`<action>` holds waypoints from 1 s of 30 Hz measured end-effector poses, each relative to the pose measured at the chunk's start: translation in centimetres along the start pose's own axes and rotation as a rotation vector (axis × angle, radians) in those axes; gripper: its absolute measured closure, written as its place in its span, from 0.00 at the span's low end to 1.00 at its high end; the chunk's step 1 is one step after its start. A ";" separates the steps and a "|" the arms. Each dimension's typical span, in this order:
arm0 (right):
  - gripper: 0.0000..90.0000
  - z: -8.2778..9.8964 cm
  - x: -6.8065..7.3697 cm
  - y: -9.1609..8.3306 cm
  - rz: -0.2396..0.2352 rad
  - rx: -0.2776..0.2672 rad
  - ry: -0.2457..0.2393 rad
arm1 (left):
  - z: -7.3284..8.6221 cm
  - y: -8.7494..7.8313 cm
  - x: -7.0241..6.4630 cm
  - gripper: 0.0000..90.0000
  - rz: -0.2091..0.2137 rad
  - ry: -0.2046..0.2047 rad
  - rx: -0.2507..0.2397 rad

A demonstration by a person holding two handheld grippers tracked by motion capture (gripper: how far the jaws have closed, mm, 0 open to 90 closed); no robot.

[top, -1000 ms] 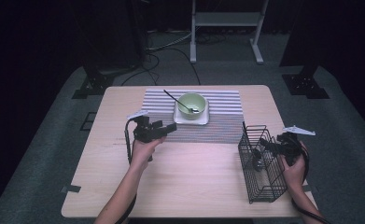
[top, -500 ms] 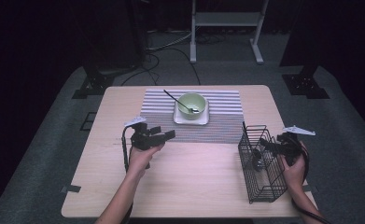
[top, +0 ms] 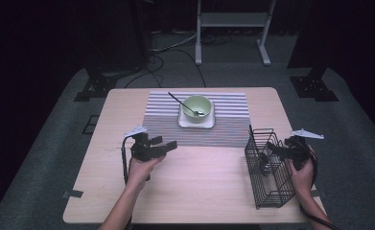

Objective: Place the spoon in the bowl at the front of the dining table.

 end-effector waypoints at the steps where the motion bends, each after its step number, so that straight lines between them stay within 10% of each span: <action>1: 0.16 0.0 0.0 0.0 0.001 0.000 0.000 | 0.1 0.0 -0.1 0.10 0.002 0.000 0.000; 30: 0.16 0.0 0.0 -0.1 0.004 -0.003 0.000 | 4.4 -3.5 -2.4 0.10 -0.006 0.014 0.035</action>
Point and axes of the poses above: each handheld gripper's, and its own axes: y roughly forward along the jaws, z roughly out of its underside, x roughly to its left, the point moved 8 cm from there along y, roughly forward along the jaws, and after that the axes turned 11 degrees about z, right-handed, at the moved point
